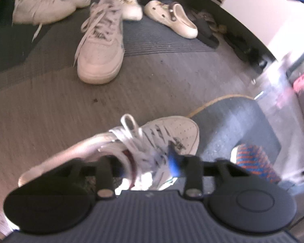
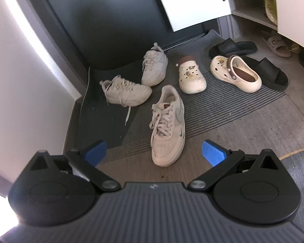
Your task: Organize scattered shoes
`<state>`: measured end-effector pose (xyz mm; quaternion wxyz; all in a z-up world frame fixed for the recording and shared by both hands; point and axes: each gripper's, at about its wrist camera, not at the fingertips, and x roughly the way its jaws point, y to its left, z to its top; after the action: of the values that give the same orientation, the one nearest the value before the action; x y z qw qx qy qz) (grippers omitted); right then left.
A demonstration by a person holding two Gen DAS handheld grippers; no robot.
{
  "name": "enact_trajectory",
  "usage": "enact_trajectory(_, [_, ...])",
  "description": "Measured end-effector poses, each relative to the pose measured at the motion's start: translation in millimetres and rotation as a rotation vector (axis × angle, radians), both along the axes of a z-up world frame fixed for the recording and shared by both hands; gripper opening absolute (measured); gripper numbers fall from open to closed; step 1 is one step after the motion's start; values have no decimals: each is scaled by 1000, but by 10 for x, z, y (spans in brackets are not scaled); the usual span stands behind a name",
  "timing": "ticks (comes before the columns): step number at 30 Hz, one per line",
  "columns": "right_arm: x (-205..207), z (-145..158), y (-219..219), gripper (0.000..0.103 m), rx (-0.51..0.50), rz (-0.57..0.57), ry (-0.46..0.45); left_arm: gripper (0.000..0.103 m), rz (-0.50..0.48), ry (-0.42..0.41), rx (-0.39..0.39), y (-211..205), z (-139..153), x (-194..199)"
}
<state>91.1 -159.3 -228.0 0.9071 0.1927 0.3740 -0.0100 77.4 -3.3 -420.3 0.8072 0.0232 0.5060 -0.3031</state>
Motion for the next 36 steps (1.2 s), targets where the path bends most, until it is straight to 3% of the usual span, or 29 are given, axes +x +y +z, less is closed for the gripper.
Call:
enact_trajectory(5, [14, -3, 21, 103, 29, 68, -8, 64, -13, -50, 10, 158, 247, -99])
enact_trajectory(7, [17, 56, 87, 103, -6, 119, -4, 78, 13, -85, -6, 295, 371, -125])
enact_trajectory(8, [18, 86, 119, 103, -23, 144, -2, 81, 37, -117, -8, 373, 444, -133])
enact_trajectory(12, [23, 205, 251, 103, -91, 245, 5, 81, 146, -194, -45, 672, 701, -138])
enact_trajectory(15, [26, 293, 350, 103, -143, 321, 10, 81, 197, -279, -26, 930, 956, -156])
enact_trajectory(20, [-23, 509, 613, 103, -248, 436, 5, 81, 285, -318, -41, 1283, 1491, -67])
enact_trajectory(23, [-108, 565, 741, 103, -224, 392, 41, 81, 305, -306, -65, 1382, 1931, -19])
enact_trajectory(29, [-329, 470, 938, 103, -158, 219, 111, 81, 226, -319, -45, 1342, 2941, -265])
enact_trajectory(32, [-453, 391, 1078, 103, -137, 167, 120, 84, 190, -374, -33, 1301, 3435, -520])
enact_trajectory(36, [-554, 219, 1116, 103, -75, 117, 168, 87, 235, -436, 6, 1161, 4081, -880])
